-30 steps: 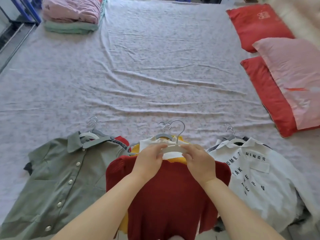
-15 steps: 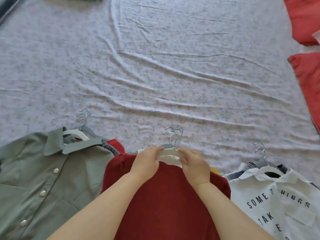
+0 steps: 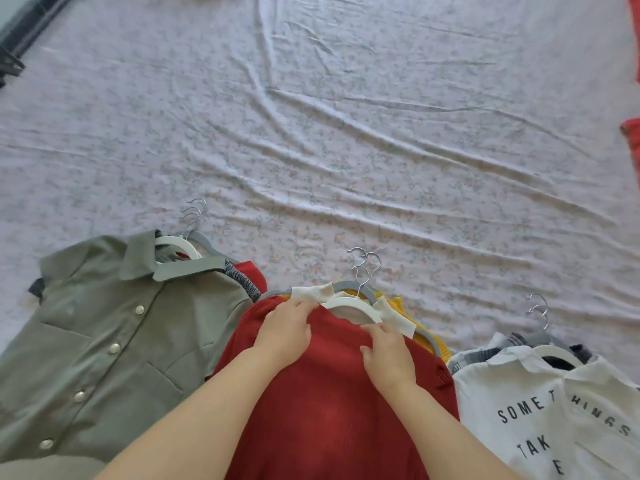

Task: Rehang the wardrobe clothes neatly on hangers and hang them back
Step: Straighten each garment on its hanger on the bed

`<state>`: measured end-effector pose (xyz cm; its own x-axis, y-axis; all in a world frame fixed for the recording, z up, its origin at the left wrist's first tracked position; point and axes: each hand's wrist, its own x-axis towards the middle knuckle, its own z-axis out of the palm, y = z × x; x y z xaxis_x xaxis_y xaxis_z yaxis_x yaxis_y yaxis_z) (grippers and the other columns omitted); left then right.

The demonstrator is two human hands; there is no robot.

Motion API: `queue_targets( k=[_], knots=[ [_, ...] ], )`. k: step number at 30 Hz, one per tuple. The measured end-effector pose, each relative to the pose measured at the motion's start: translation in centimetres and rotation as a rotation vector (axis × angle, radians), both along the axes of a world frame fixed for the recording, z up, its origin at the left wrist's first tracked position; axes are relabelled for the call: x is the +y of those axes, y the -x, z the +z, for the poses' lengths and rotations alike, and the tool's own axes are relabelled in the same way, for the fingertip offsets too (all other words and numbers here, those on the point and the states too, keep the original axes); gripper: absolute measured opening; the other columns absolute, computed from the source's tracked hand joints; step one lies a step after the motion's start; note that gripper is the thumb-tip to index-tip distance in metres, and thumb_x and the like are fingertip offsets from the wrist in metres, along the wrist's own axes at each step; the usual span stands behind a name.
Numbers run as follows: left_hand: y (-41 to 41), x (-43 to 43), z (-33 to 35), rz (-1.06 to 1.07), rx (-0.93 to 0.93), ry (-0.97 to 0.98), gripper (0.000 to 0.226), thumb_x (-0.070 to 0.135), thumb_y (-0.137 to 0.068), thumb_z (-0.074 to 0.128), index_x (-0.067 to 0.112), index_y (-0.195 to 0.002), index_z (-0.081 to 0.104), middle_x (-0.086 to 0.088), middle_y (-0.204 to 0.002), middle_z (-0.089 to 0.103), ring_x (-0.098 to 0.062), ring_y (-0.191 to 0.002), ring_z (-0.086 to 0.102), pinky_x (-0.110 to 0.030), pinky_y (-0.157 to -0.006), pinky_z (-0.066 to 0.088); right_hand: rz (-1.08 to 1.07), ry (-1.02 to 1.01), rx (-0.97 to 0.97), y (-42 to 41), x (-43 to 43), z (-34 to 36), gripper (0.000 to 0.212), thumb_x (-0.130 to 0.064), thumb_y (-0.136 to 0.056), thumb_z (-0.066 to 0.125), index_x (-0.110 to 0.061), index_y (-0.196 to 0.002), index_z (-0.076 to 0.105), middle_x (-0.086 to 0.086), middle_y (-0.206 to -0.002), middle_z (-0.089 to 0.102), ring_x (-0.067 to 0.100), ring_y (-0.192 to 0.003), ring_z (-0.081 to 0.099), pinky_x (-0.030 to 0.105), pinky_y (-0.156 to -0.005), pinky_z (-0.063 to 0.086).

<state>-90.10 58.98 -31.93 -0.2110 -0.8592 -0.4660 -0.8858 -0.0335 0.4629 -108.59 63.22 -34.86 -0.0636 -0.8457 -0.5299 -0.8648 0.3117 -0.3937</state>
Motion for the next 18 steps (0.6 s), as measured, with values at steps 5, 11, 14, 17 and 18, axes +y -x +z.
queue_targets(
  k=[5, 11, 14, 17, 18],
  knots=[
    [-2.1, 1.1, 5.2, 0.039, 0.005, 0.035, 0.046, 0.012, -0.087, 0.048, 0.022, -0.132, 0.048, 0.0, -0.135, 0.048, -0.019, -0.125, 0.042, -0.033, -0.102, 0.035, 0.092, -0.022, -0.02, -2.0, 1.2, 4.6, 0.041, -0.021, -0.091, 0.054, -0.023, -0.131, 0.048, -0.003, -0.131, 0.046, 0.016, -0.125, 0.04, 0.031, -0.103, 0.035],
    [-6.6, 3.7, 10.6, 0.076, -0.06, 0.057, 0.043, 0.018, -0.089, 0.047, 0.023, -0.132, 0.047, 0.001, -0.131, 0.049, -0.018, -0.122, 0.043, -0.031, -0.1, 0.035, 0.153, -0.001, -0.035, -4.9, 2.5, 9.4, 0.042, -0.023, -0.091, 0.054, -0.024, -0.132, 0.047, -0.004, -0.132, 0.045, 0.015, -0.125, 0.04, 0.031, -0.104, 0.036],
    [-9.1, 4.6, 12.4, 0.101, -0.08, 0.056, 0.044, 0.018, -0.089, 0.046, 0.024, -0.132, 0.046, 0.001, -0.131, 0.049, -0.018, -0.122, 0.044, -0.032, -0.1, 0.035, 0.158, 0.018, -0.025, -6.4, 2.6, 10.8, 0.041, -0.023, -0.09, 0.056, -0.024, -0.131, 0.048, -0.004, -0.131, 0.046, 0.015, -0.125, 0.041, 0.031, -0.103, 0.037],
    [-11.9, 4.9, 13.4, 0.114, -0.097, 0.047, 0.043, 0.018, -0.089, 0.046, 0.024, -0.131, 0.046, 0.0, -0.131, 0.049, -0.02, -0.121, 0.045, -0.033, -0.099, 0.036, 0.151, 0.035, -0.023, -8.2, 2.4, 11.7, 0.041, -0.023, -0.089, 0.057, -0.024, -0.13, 0.05, -0.004, -0.13, 0.046, 0.014, -0.124, 0.043, 0.031, -0.102, 0.039],
    [-12.9, 4.9, 13.5, 0.113, -0.101, 0.047, 0.043, 0.017, -0.088, 0.046, 0.024, -0.131, 0.046, 0.0, -0.131, 0.049, -0.021, -0.12, 0.045, -0.034, -0.099, 0.036, 0.151, 0.038, -0.016, -8.9, 2.3, 11.8, 0.041, -0.023, -0.089, 0.057, -0.024, -0.13, 0.05, -0.003, -0.13, 0.047, 0.014, -0.124, 0.043, 0.031, -0.102, 0.039]
  ],
)
